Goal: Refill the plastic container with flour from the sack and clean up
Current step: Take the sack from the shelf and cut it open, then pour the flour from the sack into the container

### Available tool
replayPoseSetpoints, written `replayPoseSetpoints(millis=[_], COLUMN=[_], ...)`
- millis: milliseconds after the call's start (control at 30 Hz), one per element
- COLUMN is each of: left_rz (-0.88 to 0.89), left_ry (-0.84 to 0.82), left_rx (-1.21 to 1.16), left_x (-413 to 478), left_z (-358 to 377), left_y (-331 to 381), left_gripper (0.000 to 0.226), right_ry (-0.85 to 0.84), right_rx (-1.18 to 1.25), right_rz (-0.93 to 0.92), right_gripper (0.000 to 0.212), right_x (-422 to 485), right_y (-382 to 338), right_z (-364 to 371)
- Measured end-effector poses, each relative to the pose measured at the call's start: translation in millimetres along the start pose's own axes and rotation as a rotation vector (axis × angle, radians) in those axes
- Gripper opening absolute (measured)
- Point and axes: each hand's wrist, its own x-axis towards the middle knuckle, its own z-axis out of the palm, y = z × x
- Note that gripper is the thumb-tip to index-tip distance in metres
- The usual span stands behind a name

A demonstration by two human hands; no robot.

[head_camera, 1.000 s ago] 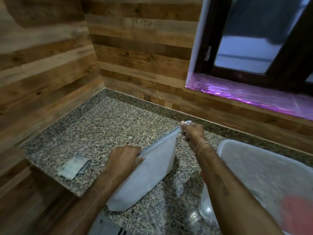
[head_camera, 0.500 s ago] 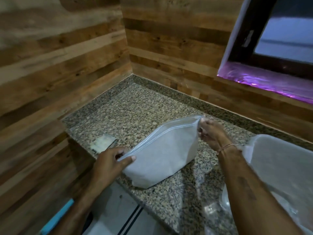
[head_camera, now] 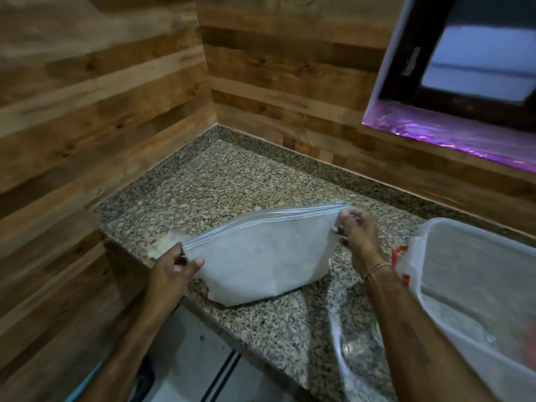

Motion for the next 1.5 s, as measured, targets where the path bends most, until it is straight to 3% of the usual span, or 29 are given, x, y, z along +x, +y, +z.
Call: replayPoseSetpoints(millis=[167,233,367,467,633,700,767,833,933,1133,1200,1300,1333,1433,1500], left_rz=[-0.028,-0.048,-0.061,-0.056,0.065,0.009,-0.074,-0.155,-0.268,-0.516,-0.644,-0.727,-0.72,-0.655,-0.591], left_ry=[0.045,0.062,0.173,0.188,-0.01,-0.102,-0.152,-0.19,-0.198,-0.181,-0.202,-0.237,-0.263,-0.317,-0.284], left_rx=[-0.175,-0.19,-0.191,-0.157,-0.101,-0.139,-0.197,-0.309,-0.464,-0.749,-0.751,-0.718,-0.677,-0.647,-0.676], left_x=[-3,-1,5,12,7,4,6,9,8,14,22,30,31,31,28], left_z=[17,23,24,23,9,4,2,1,2,-1,-6,-7,-8,-12,-12], left_y=[-15,-15,-19,-17,-23,-26,-27,-28,-31,-22,-15,-5,-5,-9,-19], left_gripper=[0.02,0.006,0.04,0.034,0.035,0.043,0.052,0.039,0.028,0.059,0.058,0.015,0.012,0.025,0.029], right_ry=[-0.144,-0.135,-0.003,0.016,0.039,-0.01,-0.071,-0.117,-0.138,-0.052,-0.049,-0.064,-0.077,-0.131,-0.16], right_rx=[-0.089,-0.117,-0.08,-0.092,-0.249,-0.225,-0.128,0.005,0.195,0.321,0.28,0.218,0.207,0.139,-0.059], right_rz=[0.112,0.112,0.093,0.063,0.048,0.08,0.192,0.33,0.405,0.536,0.589,0.624,0.622,0.588,0.51], right_gripper=[0.015,0.016,0.012,0.012,0.026,0.046,0.036,0.025,0.043,0.08,0.069,0.031,0.026,0.023,0.024], right_x=[-5,-3,4,5,-3,-5,-6,-4,0,4,6,10,11,10,7], right_y=[12,16,22,24,24,25,22,22,28,34,25,16,15,11,13], right_z=[-8,-7,-6,-6,-18,-22,-22,-21,-23,-32,-31,-26,-25,-26,-30])
